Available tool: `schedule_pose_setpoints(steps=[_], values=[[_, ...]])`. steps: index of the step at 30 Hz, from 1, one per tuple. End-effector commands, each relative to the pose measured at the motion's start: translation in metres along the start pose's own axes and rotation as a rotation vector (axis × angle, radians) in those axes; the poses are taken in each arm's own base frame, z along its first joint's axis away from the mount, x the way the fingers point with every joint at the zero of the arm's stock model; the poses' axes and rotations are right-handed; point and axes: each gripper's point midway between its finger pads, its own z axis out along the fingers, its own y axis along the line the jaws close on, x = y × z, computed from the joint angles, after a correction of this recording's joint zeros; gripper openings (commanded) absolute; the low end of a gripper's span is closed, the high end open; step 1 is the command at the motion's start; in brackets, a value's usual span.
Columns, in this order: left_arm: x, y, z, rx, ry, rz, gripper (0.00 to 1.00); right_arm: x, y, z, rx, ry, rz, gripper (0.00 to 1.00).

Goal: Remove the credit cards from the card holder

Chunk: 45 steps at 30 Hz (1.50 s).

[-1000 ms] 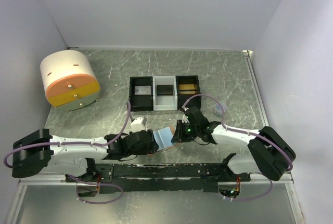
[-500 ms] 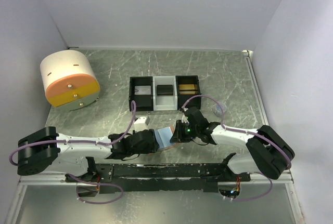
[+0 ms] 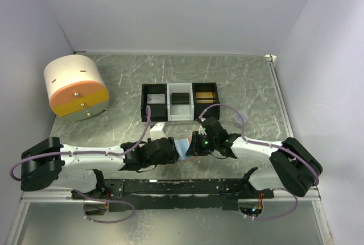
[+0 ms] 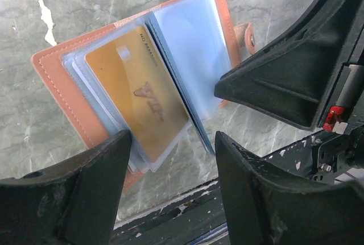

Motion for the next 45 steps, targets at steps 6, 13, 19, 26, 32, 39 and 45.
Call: schedule_pose_setpoints(steps=[6,13,19,26,32,39,45], values=[[-0.003,0.001,-0.005,-0.103,0.026,0.005,0.77,0.016,-0.017,-0.002,0.068,0.046,-0.015,0.21],[-0.007,0.01,-0.007,-0.18,0.021,0.04,0.82,0.017,-0.018,-0.002,0.069,0.049,-0.013,0.21],[-0.014,0.012,-0.012,-0.213,0.011,0.063,0.81,0.017,-0.017,-0.002,0.069,0.051,-0.013,0.21],[-0.009,0.01,-0.009,-0.151,0.002,0.039,0.82,0.012,-0.014,-0.002,0.064,0.044,-0.018,0.22],[0.001,0.004,0.009,-0.056,-0.013,0.012,0.8,0.014,-0.015,-0.001,0.065,0.05,-0.015,0.22],[0.001,-0.003,0.013,-0.041,-0.015,0.012,0.7,0.018,-0.018,-0.001,0.071,0.057,-0.01,0.22],[-0.009,0.002,0.003,-0.109,-0.023,0.027,0.75,0.012,-0.013,-0.005,0.064,0.038,-0.026,0.26]])
